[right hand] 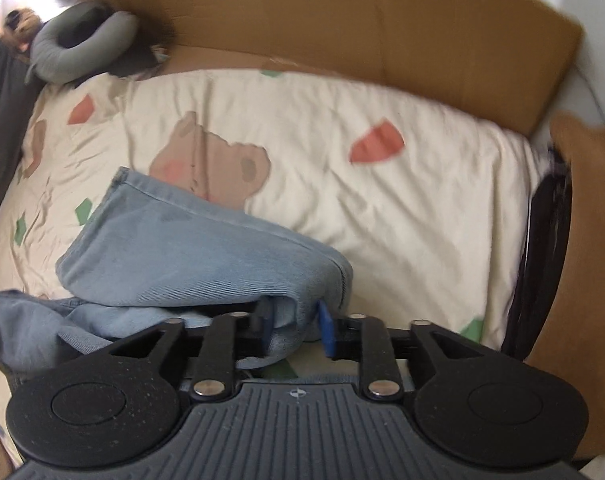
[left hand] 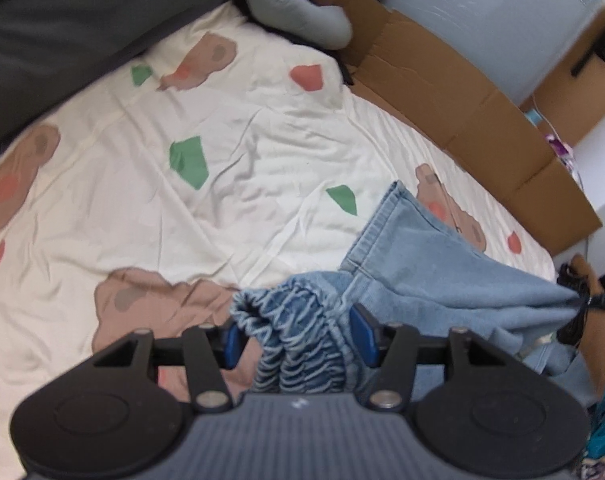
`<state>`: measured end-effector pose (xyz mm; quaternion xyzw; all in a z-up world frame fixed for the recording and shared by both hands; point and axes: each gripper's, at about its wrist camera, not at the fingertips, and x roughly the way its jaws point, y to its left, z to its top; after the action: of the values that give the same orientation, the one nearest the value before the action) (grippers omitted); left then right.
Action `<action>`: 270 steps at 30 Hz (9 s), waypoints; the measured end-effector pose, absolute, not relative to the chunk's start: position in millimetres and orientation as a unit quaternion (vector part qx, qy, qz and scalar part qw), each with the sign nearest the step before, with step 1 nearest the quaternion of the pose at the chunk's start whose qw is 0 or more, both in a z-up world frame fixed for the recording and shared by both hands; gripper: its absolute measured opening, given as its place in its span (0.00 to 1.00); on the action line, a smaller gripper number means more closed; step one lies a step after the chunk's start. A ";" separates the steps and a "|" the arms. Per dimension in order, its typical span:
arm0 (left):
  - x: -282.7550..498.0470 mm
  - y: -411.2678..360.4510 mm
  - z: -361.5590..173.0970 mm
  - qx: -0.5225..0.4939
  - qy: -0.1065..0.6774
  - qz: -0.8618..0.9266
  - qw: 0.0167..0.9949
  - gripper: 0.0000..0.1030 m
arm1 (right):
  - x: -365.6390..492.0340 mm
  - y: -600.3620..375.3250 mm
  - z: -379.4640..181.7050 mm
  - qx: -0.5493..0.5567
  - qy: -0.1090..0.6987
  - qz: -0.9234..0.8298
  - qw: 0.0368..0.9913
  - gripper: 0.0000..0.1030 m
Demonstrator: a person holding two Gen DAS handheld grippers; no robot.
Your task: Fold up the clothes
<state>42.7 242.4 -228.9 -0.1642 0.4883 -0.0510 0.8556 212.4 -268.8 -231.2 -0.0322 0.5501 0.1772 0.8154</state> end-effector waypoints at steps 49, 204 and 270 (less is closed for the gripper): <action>48.7 274.2 -214.7 -0.271 0.451 -0.057 0.849 0.36 | 232.7 -104.6 -270.2 -0.248 0.504 0.351 0.749 0.04; -146.5 269.4 -352.7 -0.522 0.457 0.177 0.698 0.09 | 223.8 -42.4 -152.7 -0.204 0.469 0.452 0.731 0.59; -143.1 301.7 -307.1 -0.461 0.412 0.178 0.766 0.05 | 146.4 286.4 -282.7 -0.530 0.247 0.629 0.512 0.08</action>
<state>-143.1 301.7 -307.1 -0.4614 0.4116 0.1775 0.7656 146.4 286.4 -282.7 -0.5302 0.2473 0.6294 0.5115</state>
